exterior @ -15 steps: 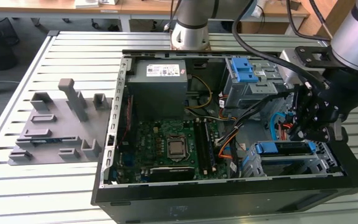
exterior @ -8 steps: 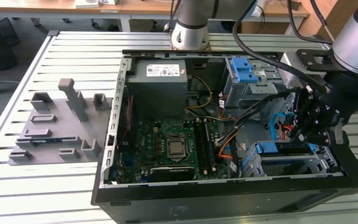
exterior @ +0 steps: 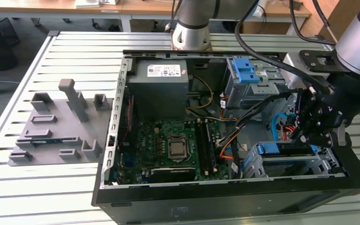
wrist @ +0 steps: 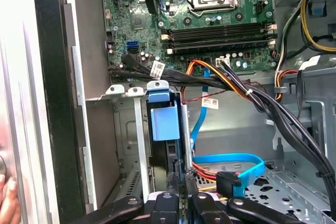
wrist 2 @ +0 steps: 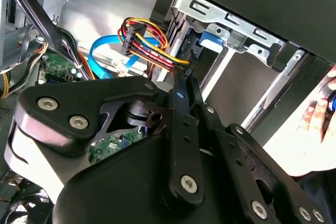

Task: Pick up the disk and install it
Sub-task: 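Insert the first disk wire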

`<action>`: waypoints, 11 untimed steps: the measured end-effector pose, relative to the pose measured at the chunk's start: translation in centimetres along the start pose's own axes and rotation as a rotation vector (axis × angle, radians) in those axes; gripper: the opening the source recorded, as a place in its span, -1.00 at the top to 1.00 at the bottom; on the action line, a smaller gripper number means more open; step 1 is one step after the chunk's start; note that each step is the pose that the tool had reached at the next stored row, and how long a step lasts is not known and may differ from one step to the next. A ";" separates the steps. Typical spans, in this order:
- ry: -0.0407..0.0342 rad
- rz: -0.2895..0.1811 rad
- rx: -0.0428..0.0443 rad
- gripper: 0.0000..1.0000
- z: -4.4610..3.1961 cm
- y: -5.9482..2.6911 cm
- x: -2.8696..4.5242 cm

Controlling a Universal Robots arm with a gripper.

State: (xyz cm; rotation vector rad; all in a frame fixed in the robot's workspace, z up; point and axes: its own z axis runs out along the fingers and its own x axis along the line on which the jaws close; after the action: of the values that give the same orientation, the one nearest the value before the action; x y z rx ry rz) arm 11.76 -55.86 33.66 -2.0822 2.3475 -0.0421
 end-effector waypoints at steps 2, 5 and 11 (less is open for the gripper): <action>0.0002 -0.006 -0.0033 0.68 0.03 -0.16 -0.02; 0.0002 -0.023 -0.0058 0.68 0.06 -0.27 -0.04; 0.0021 -0.029 -0.0251 0.68 0.09 -0.29 -0.04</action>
State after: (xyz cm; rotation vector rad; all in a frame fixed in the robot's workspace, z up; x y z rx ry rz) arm 12.05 -55.85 33.58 -2.1280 2.3317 -0.0150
